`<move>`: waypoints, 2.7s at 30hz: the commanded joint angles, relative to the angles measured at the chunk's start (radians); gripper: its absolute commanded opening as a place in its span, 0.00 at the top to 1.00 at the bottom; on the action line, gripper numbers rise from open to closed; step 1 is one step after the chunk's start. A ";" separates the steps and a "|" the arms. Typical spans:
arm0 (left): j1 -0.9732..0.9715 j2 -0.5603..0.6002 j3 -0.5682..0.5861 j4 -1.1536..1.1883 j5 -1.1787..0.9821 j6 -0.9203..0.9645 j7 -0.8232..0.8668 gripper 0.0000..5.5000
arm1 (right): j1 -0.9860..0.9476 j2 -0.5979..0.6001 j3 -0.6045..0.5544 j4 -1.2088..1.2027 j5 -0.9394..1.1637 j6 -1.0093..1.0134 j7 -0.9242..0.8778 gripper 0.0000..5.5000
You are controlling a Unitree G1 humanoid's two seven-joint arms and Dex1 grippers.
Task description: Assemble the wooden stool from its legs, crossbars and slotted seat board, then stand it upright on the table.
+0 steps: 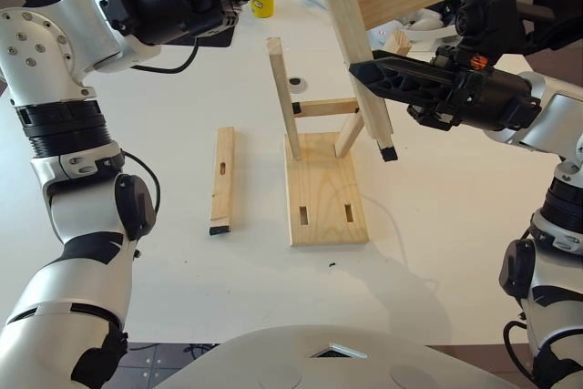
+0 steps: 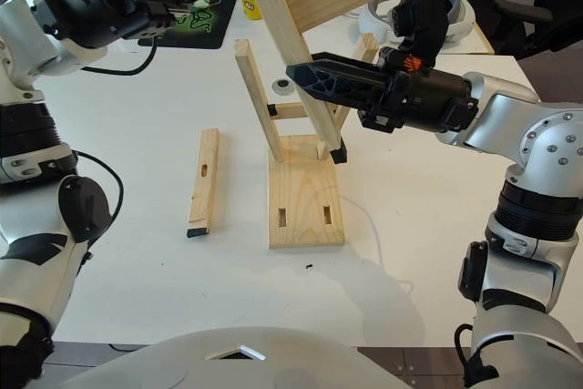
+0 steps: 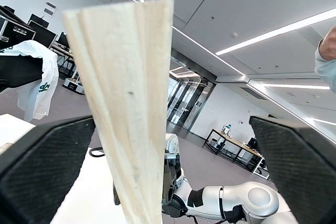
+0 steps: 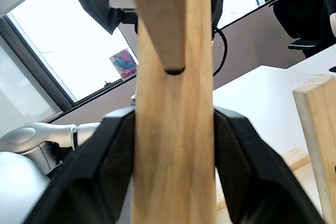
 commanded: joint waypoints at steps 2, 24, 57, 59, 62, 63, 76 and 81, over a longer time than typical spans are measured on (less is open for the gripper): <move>-0.031 0.031 -0.007 0.007 0.047 -0.021 -0.025 0.02 | -0.001 -0.048 0.025 -0.013 -0.033 0.017 0.084 0.62; -0.002 0.007 -0.034 -0.039 0.072 -0.019 -0.035 0.21 | 0.000 -0.053 0.057 -0.030 -0.117 0.006 0.189 0.62; 0.017 0.019 -0.035 -0.075 0.079 -0.014 -0.051 0.62 | 0.035 -0.080 0.087 -0.064 -0.274 -0.061 0.280 0.40; 0.017 0.024 -0.032 -0.074 0.081 -0.017 -0.055 0.62 | 0.059 -0.102 0.089 -0.068 -0.282 -0.052 0.308 0.39; 0.020 0.029 -0.024 -0.077 0.079 -0.021 -0.052 0.62 | 0.107 -0.135 0.110 -0.094 -0.323 -0.073 0.355 0.39; 0.021 0.030 -0.022 -0.079 0.078 -0.022 -0.050 0.62 | 0.119 -0.143 0.115 -0.101 -0.337 -0.081 0.369 0.39; 0.225 0.068 -0.046 -0.365 0.177 -0.155 -0.068 0.62 | 0.531 -0.297 0.233 -0.144 -0.828 -0.424 0.399 0.39; 0.334 0.095 -0.085 -0.460 0.233 -0.230 -0.121 0.62 | 0.650 -0.236 0.301 -0.198 -1.035 -0.671 0.339 0.39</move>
